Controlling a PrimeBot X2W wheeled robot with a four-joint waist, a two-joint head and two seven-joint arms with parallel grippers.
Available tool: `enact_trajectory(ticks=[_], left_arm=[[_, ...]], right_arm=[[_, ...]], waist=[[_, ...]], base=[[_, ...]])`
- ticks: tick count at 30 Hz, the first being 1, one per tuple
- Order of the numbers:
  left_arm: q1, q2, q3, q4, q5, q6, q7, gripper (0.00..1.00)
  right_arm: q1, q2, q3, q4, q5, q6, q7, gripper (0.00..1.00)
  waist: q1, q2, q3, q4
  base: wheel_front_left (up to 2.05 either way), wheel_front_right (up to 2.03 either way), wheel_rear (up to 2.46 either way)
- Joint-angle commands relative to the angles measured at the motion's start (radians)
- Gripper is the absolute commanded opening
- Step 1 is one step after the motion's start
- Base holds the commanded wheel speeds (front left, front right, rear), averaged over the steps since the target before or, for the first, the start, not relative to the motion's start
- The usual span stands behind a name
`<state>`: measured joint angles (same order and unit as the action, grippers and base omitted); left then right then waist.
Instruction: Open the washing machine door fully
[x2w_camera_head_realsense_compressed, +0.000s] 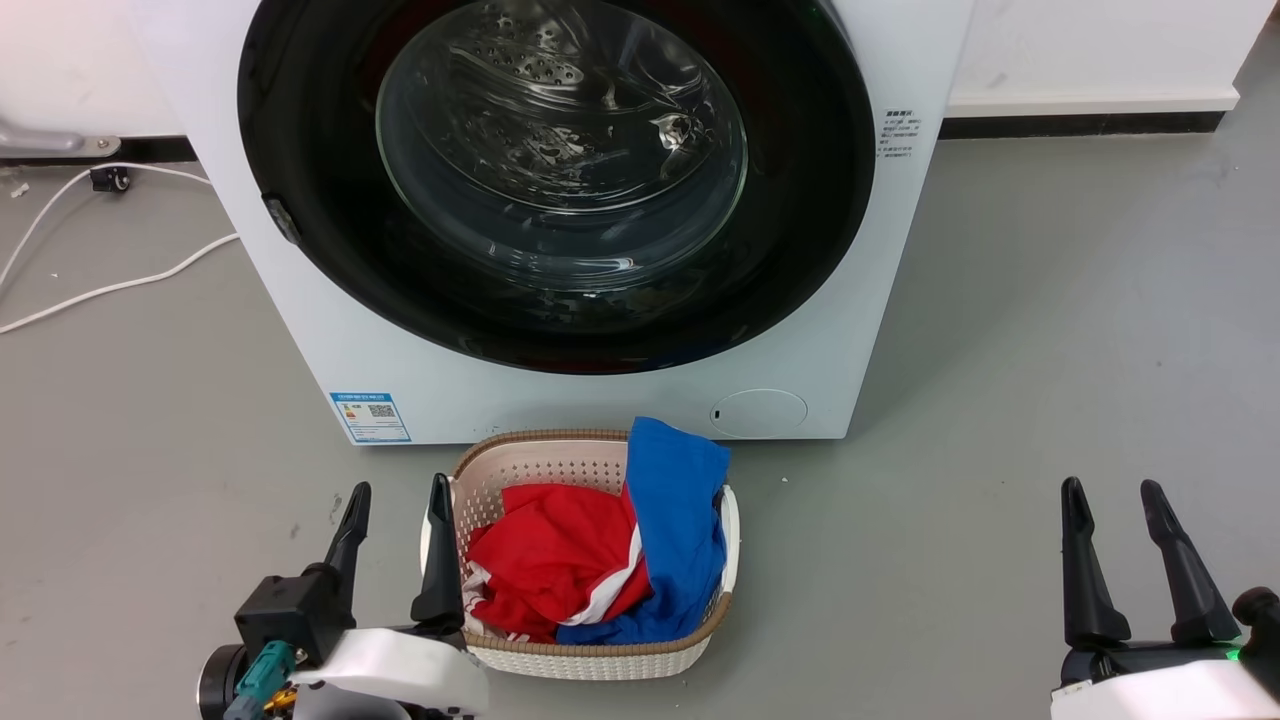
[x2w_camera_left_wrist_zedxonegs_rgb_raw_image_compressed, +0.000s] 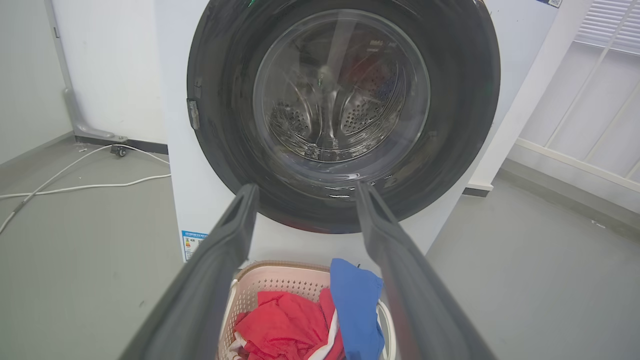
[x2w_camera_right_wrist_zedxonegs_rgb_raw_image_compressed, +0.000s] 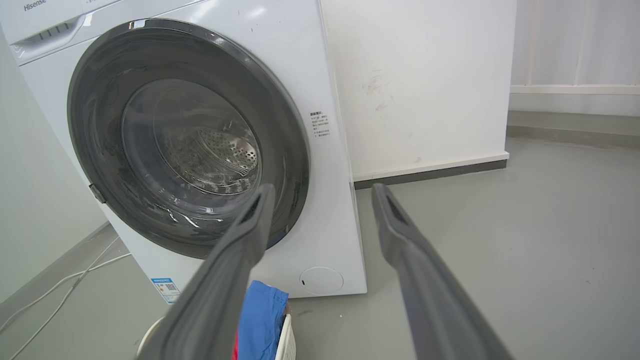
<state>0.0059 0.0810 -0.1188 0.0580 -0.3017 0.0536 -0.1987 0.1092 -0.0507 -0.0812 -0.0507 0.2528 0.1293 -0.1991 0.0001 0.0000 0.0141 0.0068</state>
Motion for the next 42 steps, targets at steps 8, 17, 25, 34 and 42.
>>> enact_trajectory(ticks=[8, 17, 25, 34, 42], left_arm=[[0.008, -0.010, 0.004, -0.005, 0.079, -0.007, -0.024, 1.00], [0.019, -0.017, 0.006, 0.002, 0.149, -0.009, -0.041, 1.00], [0.023, -0.025, 0.014, 0.003, 0.188, -0.017, -0.056, 1.00], [0.032, -0.030, 0.027, 0.020, 0.193, -0.033, -0.069, 1.00], [0.034, -0.031, 0.025, 0.036, 0.165, -0.031, -0.067, 1.00]], right_arm=[[0.017, 0.000, -0.002, -0.019, -0.054, 0.002, -0.023, 1.00], [0.032, 0.000, 0.002, -0.019, -0.115, 0.002, -0.042, 1.00], [0.039, 0.001, 0.005, -0.024, -0.167, 0.002, -0.056, 1.00], [0.047, 0.001, 0.010, -0.028, -0.199, 0.001, -0.066, 1.00], [0.048, 0.001, 0.015, -0.018, -0.179, 0.001, -0.066, 1.00]], waist=[[-0.0001, 0.0000, 0.001, 0.002], [-0.0001, 0.0000, 0.001, 0.003], [-0.0001, 0.0000, 0.003, 0.004], [-0.0001, 0.0000, 0.003, 0.005], [-0.0001, 0.0000, 0.003, 0.005]], base=[[0.00, 0.00, 0.00], [0.00, 0.00, 0.00], [0.00, 0.00, 0.00], [0.00, 0.00, 0.00], [0.00, 0.00, 0.00]])
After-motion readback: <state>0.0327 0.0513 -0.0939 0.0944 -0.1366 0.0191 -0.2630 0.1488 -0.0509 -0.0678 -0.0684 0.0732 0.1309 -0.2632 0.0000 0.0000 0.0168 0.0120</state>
